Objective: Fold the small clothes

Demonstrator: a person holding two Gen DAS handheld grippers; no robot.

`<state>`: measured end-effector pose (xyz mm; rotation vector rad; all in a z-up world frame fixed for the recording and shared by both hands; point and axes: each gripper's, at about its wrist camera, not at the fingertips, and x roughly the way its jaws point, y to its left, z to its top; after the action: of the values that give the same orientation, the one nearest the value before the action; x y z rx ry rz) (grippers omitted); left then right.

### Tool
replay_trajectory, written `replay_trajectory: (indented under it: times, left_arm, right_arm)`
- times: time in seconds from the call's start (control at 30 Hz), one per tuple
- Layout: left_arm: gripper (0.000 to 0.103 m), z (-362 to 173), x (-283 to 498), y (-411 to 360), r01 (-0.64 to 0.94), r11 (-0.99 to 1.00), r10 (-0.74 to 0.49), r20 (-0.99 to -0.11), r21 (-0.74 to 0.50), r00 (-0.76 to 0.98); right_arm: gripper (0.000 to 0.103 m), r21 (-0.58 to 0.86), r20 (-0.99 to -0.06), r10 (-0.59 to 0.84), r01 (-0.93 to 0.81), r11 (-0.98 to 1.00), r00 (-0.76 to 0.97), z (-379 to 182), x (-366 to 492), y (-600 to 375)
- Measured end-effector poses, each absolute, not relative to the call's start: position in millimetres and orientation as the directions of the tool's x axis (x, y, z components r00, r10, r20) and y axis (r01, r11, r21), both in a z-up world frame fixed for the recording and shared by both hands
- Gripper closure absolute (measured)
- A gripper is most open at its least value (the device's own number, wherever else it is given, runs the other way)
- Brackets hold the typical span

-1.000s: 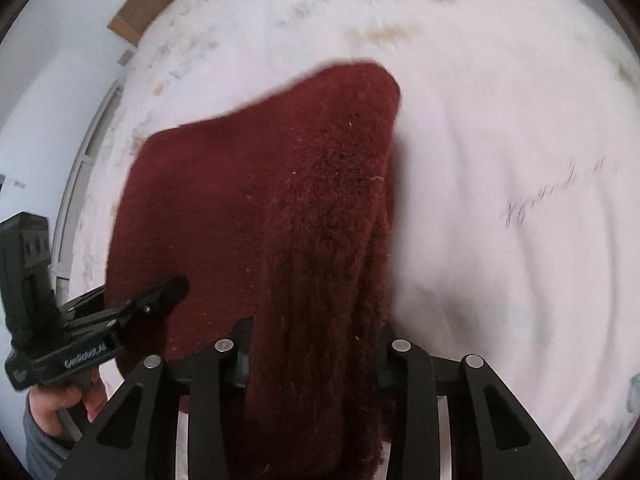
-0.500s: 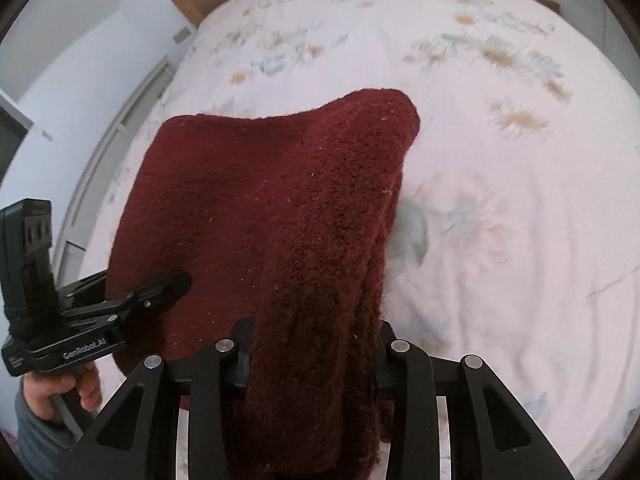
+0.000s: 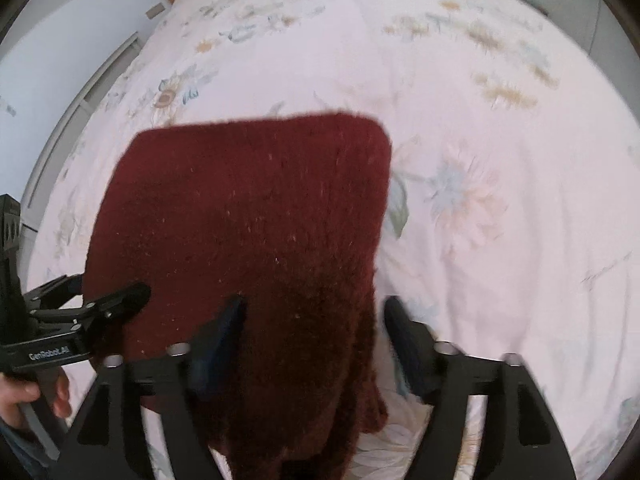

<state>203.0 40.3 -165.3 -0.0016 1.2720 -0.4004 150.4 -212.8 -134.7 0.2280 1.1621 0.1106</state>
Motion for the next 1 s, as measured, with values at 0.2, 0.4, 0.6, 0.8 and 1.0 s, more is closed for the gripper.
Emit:
replay_trajectory:
  times: [0.2, 0.4, 0.6, 0.8, 1.0]
  left_arm:
    - [0.001, -146, 189, 57, 0.312, 0.937, -0.251, -0.922, -0.155, 0.296]
    - [0.001, -144, 179, 58, 0.314, 0.943, -0.226, -0.911, -0.115, 0.344]
    - [0.001, -158, 174, 60, 0.288, 0.946, -0.245, -0.907, -0.147, 0.343]
    - [0.0, -163, 180, 50, 0.319, 0.944, -0.211, -0.901, -0.087, 0.379]
    - [0.001, -135, 165, 52, 0.31, 0.949, -0.188, -0.887, -0.053, 0.422]
  right_arm:
    - [0.004, 0.201, -0.873, 0.182, -0.006, 0.98, 0.452, -119, 130, -208]
    - [0.0, 0.151, -0.878, 0.128, 0.013, 0.988, 0.462, -136, 111, -219]
    - [0.0, 0.156, -0.89, 0.102, 0.087, 0.984, 0.445, -169, 107, -241]
    - [0.0, 0.17, -0.882, 0.105, 0.102, 0.98, 0.458, -172, 102, -244]
    - [0.0, 0.102, -0.849, 0.05, 0.07, 0.992, 0.526, -124, 84, -232]
